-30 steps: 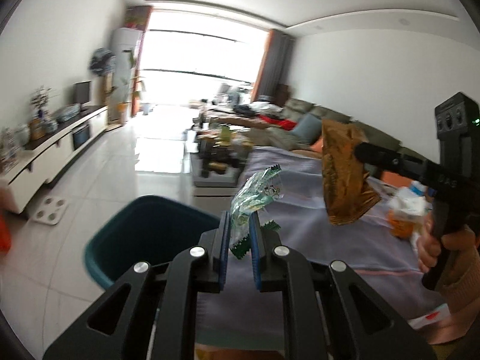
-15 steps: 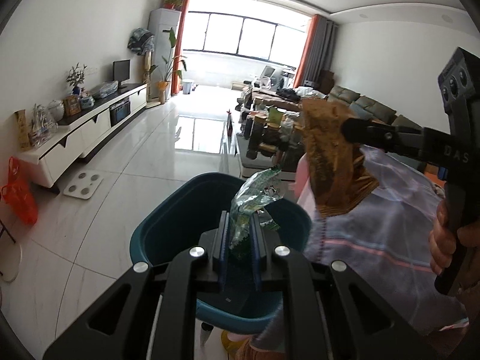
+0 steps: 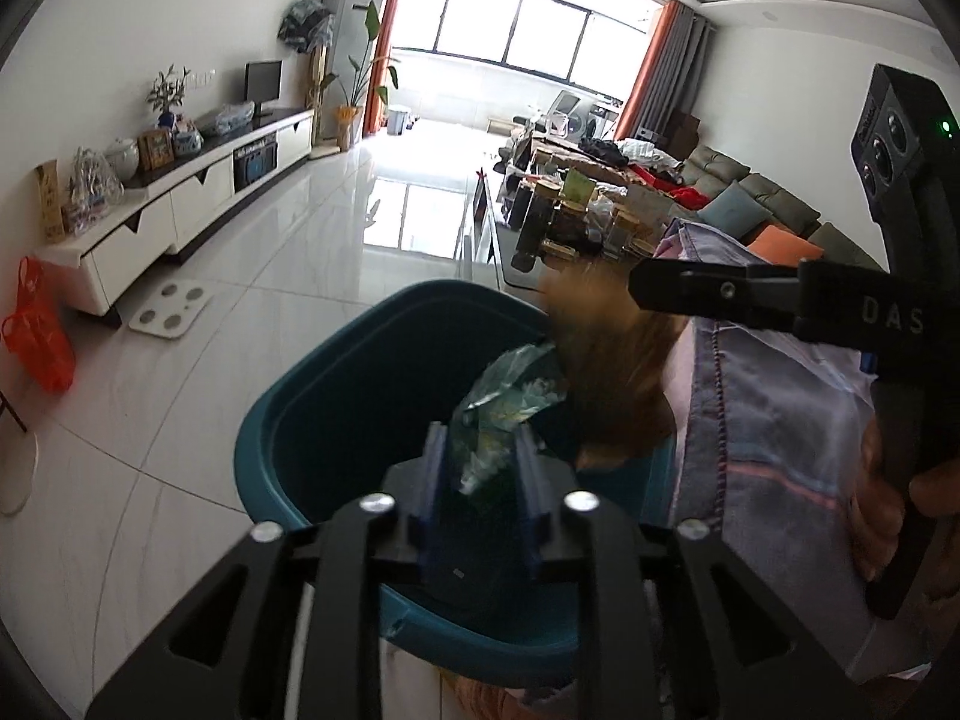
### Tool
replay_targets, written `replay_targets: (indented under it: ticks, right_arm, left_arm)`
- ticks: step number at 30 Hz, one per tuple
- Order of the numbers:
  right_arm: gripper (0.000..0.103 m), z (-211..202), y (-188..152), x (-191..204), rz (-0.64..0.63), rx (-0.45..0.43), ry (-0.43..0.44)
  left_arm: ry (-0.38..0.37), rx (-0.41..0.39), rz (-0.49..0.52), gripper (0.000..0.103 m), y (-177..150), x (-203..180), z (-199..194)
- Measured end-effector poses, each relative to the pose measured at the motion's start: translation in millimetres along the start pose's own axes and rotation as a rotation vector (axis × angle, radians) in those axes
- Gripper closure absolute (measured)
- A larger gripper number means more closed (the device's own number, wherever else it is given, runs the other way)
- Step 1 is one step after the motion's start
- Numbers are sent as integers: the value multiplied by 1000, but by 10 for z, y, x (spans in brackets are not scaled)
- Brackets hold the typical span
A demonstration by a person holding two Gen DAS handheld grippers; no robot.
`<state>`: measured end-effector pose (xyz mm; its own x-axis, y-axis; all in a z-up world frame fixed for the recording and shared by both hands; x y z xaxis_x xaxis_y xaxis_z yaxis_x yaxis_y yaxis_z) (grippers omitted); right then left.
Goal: Collect trash
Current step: 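Carry both wrappers to the teal bin and open both tools to drop them, then grasp the white tissue with the left tool while the right tool grasps the paper cup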
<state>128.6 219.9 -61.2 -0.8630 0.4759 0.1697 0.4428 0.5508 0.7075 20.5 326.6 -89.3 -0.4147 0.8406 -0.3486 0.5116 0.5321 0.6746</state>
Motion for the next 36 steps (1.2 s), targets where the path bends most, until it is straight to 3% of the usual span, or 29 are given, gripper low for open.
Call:
replay_targets:
  ticks: [3,6,12,16,19,26,36]
  right_arm:
    - [40,20,-24,-24,21,7,3]
    - [38,-25,-49,-48,35,-9,1]
    - [36,-364,-131,-76,46,-76,-4]
    - [31,-710,-189,-67,37,-148,-13]
    - [30,-1008,-261,-49,27,-198,-26]
    - [25,-1749,-662,-203,25,-289,-139]
    - [25,-2646,-1440,-612,103,-311,-363]
  left_arm:
    - [-14,10,-18,66,11,40,24]
    - [-22,9,-37,49,29,62,43]
    - [-57,-41,-28,48,48,-51,-111]
    - [-97,-118,31,40,67,-271,-372]
    - [-172,-161,87,39,13,-560,-587]
    - [-347,-151,244,36,-320,-1243,-770]
    - [-620,19,392,36,-997,-2178,-722]
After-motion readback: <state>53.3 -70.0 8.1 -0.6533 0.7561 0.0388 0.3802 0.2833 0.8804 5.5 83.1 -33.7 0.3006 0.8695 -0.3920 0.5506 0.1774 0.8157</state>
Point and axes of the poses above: each gripper's, at about its wrist camera, not at the fingertips, and z roughly the way its jaws point, x to its left, y to its top, the point moved 1 cm from there along z, roughly the way its jaws point, and after that the axes turned 10 degrees about -z, right-handed, at the moved point
